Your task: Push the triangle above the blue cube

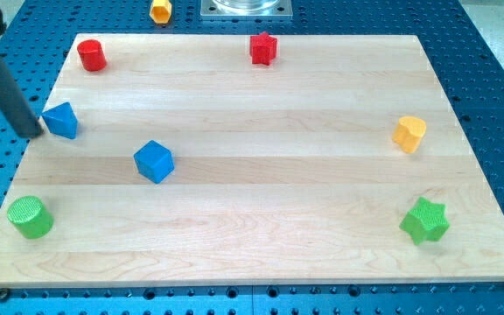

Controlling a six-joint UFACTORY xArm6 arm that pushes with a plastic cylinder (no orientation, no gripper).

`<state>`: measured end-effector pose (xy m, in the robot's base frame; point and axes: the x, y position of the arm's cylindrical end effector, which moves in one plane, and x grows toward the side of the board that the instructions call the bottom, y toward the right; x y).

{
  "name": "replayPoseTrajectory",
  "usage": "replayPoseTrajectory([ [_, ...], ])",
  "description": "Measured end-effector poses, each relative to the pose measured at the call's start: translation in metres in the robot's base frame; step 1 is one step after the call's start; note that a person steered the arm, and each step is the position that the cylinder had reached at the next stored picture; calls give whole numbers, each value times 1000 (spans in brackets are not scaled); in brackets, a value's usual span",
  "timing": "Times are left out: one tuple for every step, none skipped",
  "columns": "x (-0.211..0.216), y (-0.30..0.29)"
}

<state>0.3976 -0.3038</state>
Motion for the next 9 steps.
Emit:
replayPoseTrajectory([
  [-10, 21],
  [27, 20],
  [44, -1],
  [43, 7],
  [22, 94],
  [-2, 124],
  [-2, 53],
  [-2, 109],
  [-4, 206],
])
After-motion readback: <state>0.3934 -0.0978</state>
